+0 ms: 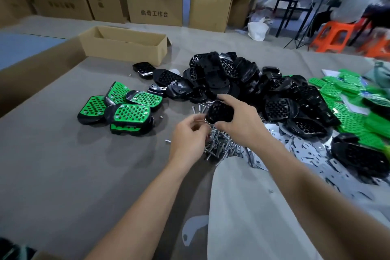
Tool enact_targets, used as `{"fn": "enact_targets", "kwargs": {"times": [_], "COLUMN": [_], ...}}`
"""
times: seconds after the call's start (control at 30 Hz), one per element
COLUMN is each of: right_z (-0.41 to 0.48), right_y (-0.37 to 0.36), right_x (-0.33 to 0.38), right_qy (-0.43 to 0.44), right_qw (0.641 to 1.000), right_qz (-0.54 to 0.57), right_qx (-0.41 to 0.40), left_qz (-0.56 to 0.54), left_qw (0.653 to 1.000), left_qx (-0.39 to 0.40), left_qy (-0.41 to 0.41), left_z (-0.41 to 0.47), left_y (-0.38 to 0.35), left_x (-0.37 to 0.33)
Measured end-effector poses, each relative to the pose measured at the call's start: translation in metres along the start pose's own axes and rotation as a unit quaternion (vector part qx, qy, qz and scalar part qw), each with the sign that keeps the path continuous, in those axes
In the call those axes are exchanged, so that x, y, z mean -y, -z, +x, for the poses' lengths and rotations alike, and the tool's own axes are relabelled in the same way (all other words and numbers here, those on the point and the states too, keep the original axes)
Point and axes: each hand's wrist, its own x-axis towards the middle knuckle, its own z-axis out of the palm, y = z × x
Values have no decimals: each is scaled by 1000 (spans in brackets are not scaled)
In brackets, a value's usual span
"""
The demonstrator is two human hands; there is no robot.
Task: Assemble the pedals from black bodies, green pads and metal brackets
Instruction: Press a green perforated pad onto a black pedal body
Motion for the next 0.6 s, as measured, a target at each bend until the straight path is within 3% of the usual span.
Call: {"fn": "enact_targets", "kwargs": {"times": [0.1, 0.2, 0.33, 0.4, 0.5, 0.6], "right_z": [-22, -41, -59, -65, -72, -73], "right_y": [17, 31, 40, 46, 48, 38], "right_x": [-1, -8, -24, -38, -55, -65], "right_qy": [7, 21, -1, -39, -93, -167], "right_qw": [991, 989, 984, 959, 870, 833], "right_qz": [118, 111, 122, 235, 466, 508], "right_qx": [-61, -100, -127, -152, -129, -143], "left_qz": [-94, -165, -242, -289, -318, -274], "left_qw": [993, 973, 953, 932, 909, 921], "left_qx": [78, 159, 155, 168, 212, 234], "left_qy": [1, 16, 96, 145, 168, 149], "left_z": [0, -4, -3, -5, -7, -9], "left_y": [-12, -30, -56, -65, -69, -70], "left_x": [-12, -24, -27, -25, -18, -14]}}
